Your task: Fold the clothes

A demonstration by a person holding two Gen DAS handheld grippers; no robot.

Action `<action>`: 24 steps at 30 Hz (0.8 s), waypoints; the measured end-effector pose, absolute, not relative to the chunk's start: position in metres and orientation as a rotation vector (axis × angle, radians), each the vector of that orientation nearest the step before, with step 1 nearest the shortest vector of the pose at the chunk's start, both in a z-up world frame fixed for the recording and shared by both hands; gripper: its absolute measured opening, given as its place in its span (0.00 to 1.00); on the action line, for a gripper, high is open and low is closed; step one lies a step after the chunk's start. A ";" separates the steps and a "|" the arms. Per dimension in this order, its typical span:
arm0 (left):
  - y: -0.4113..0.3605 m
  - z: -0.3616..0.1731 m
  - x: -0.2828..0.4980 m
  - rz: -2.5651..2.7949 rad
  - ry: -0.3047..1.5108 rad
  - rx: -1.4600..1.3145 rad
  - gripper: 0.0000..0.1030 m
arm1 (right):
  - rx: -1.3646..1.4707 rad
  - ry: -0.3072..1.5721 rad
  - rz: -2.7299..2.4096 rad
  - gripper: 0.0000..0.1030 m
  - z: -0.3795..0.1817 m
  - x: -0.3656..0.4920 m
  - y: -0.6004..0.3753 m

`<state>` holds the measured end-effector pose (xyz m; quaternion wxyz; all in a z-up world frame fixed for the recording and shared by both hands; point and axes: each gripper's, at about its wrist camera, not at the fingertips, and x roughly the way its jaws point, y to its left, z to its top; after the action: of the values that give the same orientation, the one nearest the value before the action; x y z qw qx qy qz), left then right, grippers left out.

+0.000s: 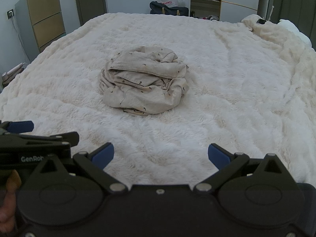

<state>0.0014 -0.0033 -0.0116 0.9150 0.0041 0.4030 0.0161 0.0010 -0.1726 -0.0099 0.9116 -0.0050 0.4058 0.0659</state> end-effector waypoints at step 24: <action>-0.002 -0.010 0.001 0.035 0.833 0.012 1.00 | -0.004 0.840 0.143 1.00 -0.010 0.001 -0.175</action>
<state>0.0010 -0.0022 -0.0096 0.9144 0.0060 0.4043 0.0169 0.0007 -0.1747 -0.0103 0.9107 -0.0021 0.4073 0.0692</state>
